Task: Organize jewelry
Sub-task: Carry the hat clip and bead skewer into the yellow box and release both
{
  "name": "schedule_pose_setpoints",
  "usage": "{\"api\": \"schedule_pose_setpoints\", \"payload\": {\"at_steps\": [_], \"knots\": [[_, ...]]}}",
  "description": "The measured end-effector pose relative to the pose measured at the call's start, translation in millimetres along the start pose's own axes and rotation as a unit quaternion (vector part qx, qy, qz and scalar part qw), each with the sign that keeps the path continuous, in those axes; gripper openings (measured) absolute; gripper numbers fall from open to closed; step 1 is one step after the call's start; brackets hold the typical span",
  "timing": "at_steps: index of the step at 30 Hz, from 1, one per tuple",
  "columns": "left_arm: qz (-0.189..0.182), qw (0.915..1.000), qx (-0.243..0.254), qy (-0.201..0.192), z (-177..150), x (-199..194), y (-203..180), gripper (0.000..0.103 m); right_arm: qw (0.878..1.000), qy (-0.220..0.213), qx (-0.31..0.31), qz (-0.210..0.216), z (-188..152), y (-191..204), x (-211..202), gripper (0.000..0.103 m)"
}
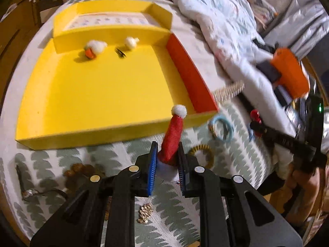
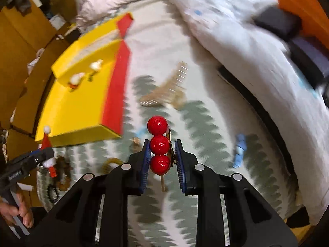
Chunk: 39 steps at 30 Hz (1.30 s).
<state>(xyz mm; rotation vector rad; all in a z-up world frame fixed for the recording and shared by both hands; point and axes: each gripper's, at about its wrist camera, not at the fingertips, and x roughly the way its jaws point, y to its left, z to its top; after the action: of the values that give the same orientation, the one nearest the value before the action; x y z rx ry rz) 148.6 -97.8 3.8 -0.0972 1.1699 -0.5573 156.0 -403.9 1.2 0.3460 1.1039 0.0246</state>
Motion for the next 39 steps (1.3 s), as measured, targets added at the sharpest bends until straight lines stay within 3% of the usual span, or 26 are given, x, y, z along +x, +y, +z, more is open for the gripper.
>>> {"api": "schedule_pose_setpoints", "payload": {"at_steps": [5,8,16,23,30,39], "knots": [[0.011,0.9993,-0.029,-0.019,27.4,-8.9,21.8,0.019,0.998,-0.012,-0.049,0.024,35.4,56.1,-1.6,0.025],[0.04,0.9975,-0.049,-0.03,47.8,-8.5,41.6,0.019,0.995,-0.005,-0.085,0.048,59.4,98.8,6.8,0.025],[0.085,0.9931,-0.081,-0.004,92.0,25.5,91.5,0.019,0.987,0.041,-0.142,0.06,110.4,174.7,70.6,0.025],[0.108,0.9894,-0.096,0.017,115.6,55.2,122.8,0.019,0.981,0.092,-0.168,0.011,129.9,200.7,149.5,0.025],[0.115,0.9885,-0.091,0.037,123.9,81.8,129.4,0.019,0.98,0.105,-0.167,0.006,142.9,191.2,180.2,0.025],[0.116,0.9886,-0.09,0.035,127.1,95.1,133.9,0.02,0.98,0.11,-0.166,-0.003,141.7,189.6,201.2,0.028]]}}
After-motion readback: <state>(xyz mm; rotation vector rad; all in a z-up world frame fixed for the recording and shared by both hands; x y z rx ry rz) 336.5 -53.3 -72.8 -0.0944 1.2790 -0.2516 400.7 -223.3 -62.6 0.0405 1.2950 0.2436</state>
